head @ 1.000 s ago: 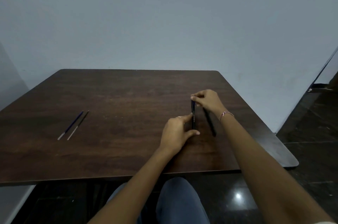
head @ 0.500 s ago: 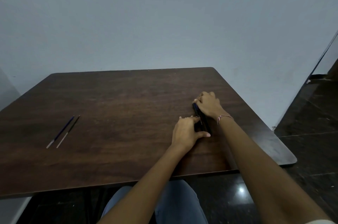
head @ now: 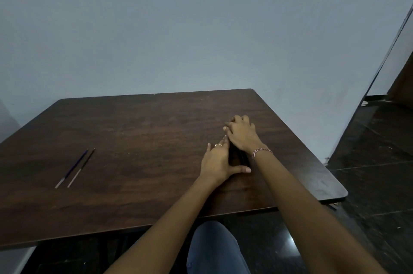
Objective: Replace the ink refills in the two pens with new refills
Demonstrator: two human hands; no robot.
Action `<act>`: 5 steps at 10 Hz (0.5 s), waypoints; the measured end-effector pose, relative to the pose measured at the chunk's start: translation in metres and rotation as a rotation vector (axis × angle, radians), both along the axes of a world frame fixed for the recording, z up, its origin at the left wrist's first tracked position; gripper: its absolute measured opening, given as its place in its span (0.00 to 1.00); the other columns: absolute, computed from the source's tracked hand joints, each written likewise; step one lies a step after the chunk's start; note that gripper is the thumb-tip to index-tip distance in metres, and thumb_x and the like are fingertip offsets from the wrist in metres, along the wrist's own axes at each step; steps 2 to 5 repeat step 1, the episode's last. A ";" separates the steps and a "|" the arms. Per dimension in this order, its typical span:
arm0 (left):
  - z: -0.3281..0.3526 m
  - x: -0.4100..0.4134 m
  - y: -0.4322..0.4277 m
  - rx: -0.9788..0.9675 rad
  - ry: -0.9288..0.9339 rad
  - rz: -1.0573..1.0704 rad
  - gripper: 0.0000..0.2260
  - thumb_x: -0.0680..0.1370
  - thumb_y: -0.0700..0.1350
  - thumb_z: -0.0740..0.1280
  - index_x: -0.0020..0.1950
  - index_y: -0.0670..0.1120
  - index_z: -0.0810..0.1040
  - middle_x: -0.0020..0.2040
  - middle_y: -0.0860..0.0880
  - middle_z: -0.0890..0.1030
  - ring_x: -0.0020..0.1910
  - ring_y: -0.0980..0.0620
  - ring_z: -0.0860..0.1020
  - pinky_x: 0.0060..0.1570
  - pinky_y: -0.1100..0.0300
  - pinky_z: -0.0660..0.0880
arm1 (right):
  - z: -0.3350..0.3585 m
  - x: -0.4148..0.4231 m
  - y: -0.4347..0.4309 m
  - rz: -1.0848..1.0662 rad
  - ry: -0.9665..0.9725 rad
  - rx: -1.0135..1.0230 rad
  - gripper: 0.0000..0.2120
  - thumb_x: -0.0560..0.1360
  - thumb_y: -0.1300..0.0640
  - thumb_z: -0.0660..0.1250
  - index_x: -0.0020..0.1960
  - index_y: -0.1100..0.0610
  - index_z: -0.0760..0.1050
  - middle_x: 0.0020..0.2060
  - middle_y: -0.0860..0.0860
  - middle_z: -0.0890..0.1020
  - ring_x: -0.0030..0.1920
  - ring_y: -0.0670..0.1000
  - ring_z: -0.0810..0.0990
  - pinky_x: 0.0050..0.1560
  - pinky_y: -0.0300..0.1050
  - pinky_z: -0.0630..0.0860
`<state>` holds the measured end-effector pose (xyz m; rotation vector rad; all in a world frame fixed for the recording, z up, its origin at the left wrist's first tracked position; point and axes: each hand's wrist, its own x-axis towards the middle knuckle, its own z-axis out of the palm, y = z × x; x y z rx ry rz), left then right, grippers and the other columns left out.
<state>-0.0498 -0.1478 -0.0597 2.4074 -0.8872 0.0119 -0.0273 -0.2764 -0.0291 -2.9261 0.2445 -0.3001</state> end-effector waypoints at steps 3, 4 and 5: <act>0.009 0.001 0.013 0.093 -0.062 0.039 0.52 0.67 0.69 0.66 0.77 0.42 0.44 0.78 0.45 0.51 0.77 0.50 0.50 0.75 0.47 0.46 | 0.006 -0.007 0.016 0.021 -0.144 0.050 0.18 0.82 0.52 0.52 0.68 0.56 0.71 0.66 0.54 0.70 0.66 0.56 0.64 0.64 0.56 0.64; 0.009 0.001 0.013 0.093 -0.062 0.039 0.52 0.67 0.69 0.66 0.77 0.42 0.44 0.78 0.45 0.51 0.77 0.50 0.50 0.75 0.47 0.46 | 0.006 -0.007 0.016 0.021 -0.144 0.050 0.18 0.82 0.52 0.52 0.68 0.56 0.71 0.66 0.54 0.70 0.66 0.56 0.64 0.64 0.56 0.64; 0.009 0.001 0.013 0.093 -0.062 0.039 0.52 0.67 0.69 0.66 0.77 0.42 0.44 0.78 0.45 0.51 0.77 0.50 0.50 0.75 0.47 0.46 | 0.006 -0.007 0.016 0.021 -0.144 0.050 0.18 0.82 0.52 0.52 0.68 0.56 0.71 0.66 0.54 0.70 0.66 0.56 0.64 0.64 0.56 0.64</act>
